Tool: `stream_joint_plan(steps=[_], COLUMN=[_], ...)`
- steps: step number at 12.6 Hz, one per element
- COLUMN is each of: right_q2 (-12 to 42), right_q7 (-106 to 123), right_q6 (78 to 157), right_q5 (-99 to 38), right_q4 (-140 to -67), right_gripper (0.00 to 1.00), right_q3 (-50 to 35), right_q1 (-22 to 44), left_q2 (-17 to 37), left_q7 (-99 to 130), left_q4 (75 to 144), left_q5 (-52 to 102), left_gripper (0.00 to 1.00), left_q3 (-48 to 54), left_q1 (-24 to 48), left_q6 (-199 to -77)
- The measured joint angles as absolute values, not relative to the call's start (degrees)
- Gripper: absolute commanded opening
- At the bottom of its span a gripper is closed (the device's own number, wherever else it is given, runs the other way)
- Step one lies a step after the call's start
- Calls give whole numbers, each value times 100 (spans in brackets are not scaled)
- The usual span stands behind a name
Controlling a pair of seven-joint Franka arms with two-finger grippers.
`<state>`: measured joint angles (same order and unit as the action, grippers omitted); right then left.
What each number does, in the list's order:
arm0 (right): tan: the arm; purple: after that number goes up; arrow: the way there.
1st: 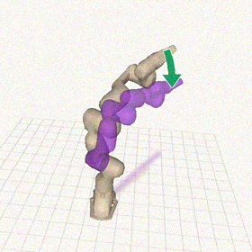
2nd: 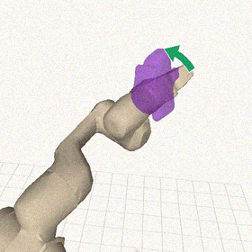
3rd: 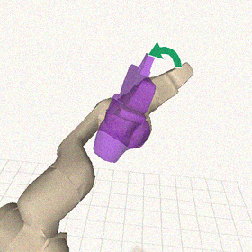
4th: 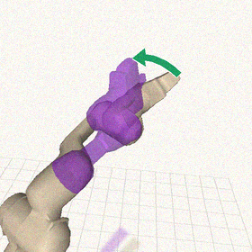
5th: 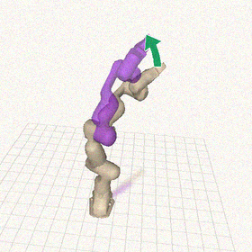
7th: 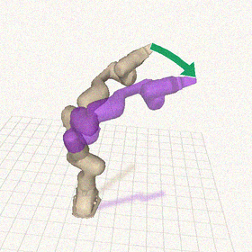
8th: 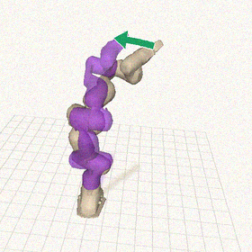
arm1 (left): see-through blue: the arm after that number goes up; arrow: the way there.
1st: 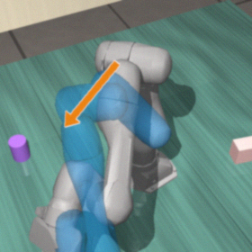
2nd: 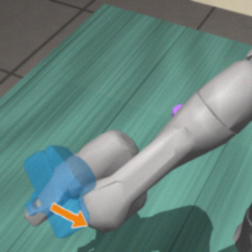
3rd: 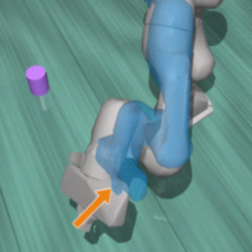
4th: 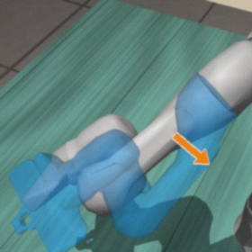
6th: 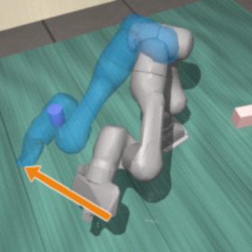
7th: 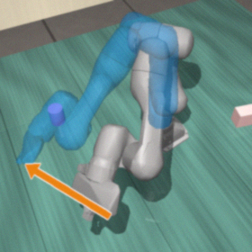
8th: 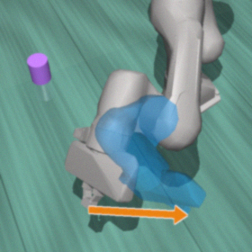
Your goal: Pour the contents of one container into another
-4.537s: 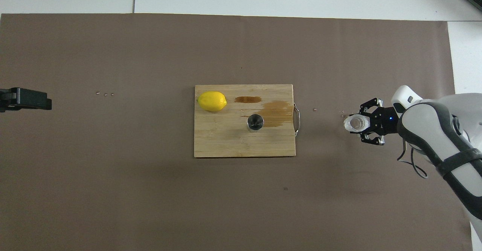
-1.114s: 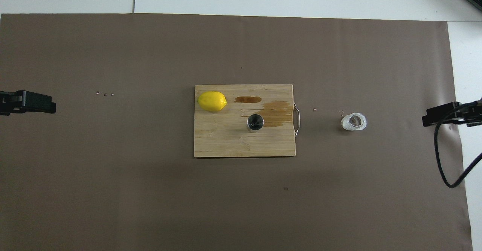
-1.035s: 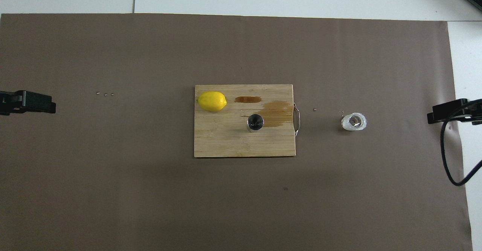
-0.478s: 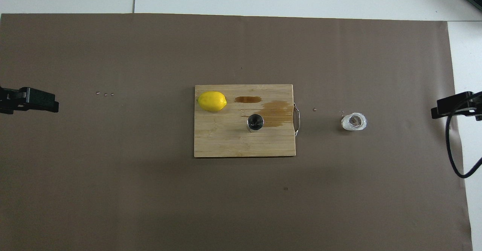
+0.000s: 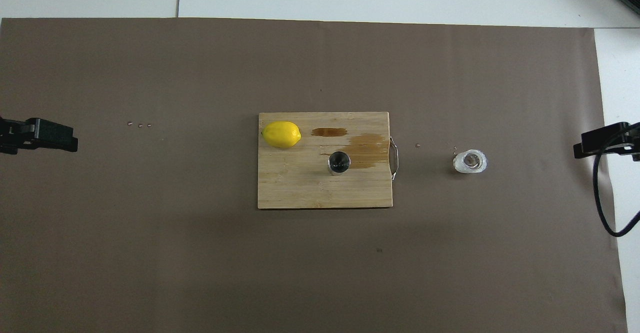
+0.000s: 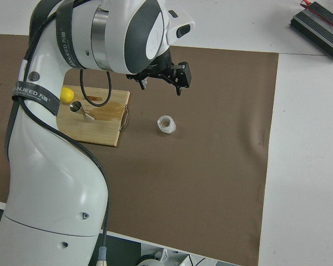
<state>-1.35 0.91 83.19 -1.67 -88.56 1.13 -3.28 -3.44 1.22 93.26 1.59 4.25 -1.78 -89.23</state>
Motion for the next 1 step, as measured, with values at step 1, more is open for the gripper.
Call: stream_joint_plan(steps=[1], right_q2=[-135], right_q7=[91], right_q6=[8319], right_q5=[-167], right_q4=[-8856], right_gripper=[100], right_q3=[113], right_q1=[-328], left_q2=[-344], left_q7=[122], left_q4=[9326], left_q5=[159], left_gripper=[100], left_q3=[418], left_q1=[-180], left_q6=[-8922])
